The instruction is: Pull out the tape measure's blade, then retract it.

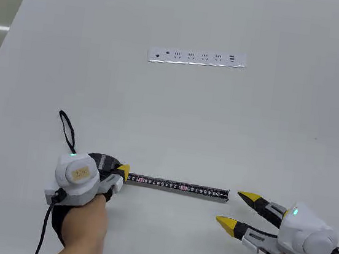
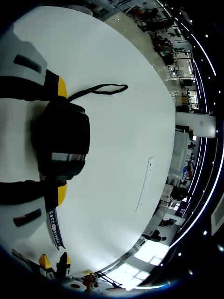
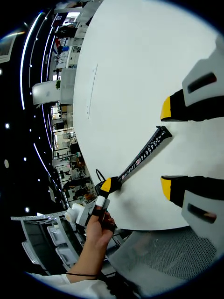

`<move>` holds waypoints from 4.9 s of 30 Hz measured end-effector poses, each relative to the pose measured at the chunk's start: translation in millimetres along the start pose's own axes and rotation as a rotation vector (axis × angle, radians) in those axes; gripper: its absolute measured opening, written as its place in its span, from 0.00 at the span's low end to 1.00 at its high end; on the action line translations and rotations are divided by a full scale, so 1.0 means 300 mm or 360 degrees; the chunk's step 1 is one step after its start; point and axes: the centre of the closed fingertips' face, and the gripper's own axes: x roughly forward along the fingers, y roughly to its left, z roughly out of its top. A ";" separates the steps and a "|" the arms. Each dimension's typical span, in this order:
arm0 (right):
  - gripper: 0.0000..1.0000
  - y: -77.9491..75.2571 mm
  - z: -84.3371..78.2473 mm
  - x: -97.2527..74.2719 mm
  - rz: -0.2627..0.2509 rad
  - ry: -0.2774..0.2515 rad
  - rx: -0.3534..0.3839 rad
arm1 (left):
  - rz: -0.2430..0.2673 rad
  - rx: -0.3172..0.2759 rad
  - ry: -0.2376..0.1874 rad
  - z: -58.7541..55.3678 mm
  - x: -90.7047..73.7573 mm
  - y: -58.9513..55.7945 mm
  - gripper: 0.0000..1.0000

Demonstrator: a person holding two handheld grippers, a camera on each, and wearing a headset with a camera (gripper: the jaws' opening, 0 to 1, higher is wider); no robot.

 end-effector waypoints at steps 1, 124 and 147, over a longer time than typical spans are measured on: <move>0.45 -0.002 0.000 0.001 0.0007 -0.0002 -0.0014 | 0.0000 0.0000 0.0000 0.000 0.000 0.000 0.67; 0.13 -0.046 -0.020 0.159 0.0352 -0.0006 -0.0266 | 0.0001 0.0009 0.0032 -0.010 0.003 0.001 0.66; 0.13 -0.011 0.005 0.213 0.0409 -0.0024 -0.0262 | 0.0005 0.0000 0.0036 -0.012 0.004 0.002 0.66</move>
